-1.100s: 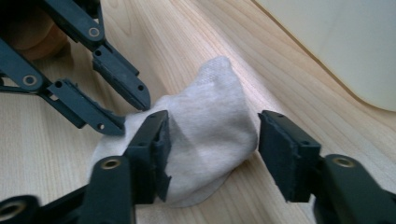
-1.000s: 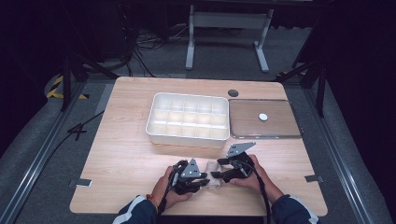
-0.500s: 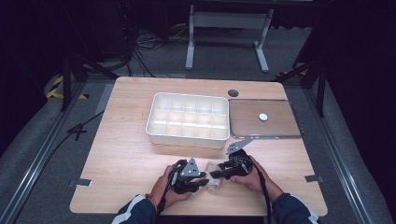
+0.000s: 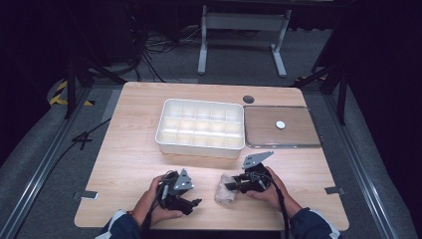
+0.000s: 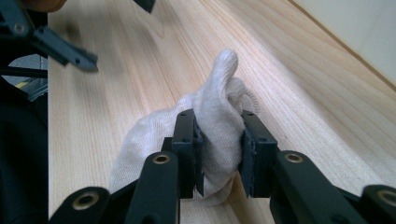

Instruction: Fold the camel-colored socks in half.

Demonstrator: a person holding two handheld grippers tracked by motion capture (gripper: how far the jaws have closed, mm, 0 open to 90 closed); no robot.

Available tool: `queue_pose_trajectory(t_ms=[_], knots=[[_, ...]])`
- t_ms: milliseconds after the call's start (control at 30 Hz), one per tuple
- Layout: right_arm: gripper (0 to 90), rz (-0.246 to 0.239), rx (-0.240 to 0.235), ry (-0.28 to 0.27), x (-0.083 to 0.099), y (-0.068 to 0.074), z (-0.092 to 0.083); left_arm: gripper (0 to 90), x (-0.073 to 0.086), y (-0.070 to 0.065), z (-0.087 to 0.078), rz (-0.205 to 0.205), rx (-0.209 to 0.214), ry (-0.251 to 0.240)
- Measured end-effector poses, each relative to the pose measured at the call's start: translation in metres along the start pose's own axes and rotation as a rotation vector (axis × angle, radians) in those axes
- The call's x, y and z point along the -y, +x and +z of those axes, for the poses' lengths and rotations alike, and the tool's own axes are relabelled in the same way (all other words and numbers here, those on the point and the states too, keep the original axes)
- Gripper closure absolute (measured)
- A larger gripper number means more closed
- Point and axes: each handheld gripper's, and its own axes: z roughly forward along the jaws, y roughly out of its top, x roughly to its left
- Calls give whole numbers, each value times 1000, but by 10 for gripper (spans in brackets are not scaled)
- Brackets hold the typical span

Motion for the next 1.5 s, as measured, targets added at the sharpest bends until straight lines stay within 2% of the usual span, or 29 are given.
queue_pose_trajectory(t_ms=[33,67,233,333,433,500,633,833,933,1000,1200,1467,1500], knots=[[718,-9,8,-6,0,1,-2,218,13,6,-7,-13,-24,1],[718,-9,8,-6,0,1,-2,220,13,6,-7,-13,-24,1],[724,-34,33,-23,-1,5,-9,215,42,21,-18,-39,-80,34],[725,-55,54,-37,-3,8,-15,205,50,28,-20,-81,-72,26],[726,-78,74,-44,-5,11,-19,197,53,31,-20,-106,-65,14],[727,-92,84,-51,-6,12,-21,195,52,32,-18,-94,-65,9],[727,-102,99,-56,-6,13,-25,170,54,34,-16,-97,-44,-11],[727,-116,119,-70,-8,15,-30,143,59,35,-14,-110,-61,-55],[727,-124,132,-78,-8,16,-33,141,58,34,-13,-122,-67,-55],[727,-127,133,-83,-8,15,-35,135,57,34,-13,-116,-72,-50],[726,-132,163,-98,-8,15,-43,104,55,35,-10,-125,-66,-47],[726,-125,186,-114,-5,12,-52,41,50,38,-5,-102,-60,-27],[726,-122,189,-117,-5,11,-53,32,50,37,-5,-114,-59,-26]])
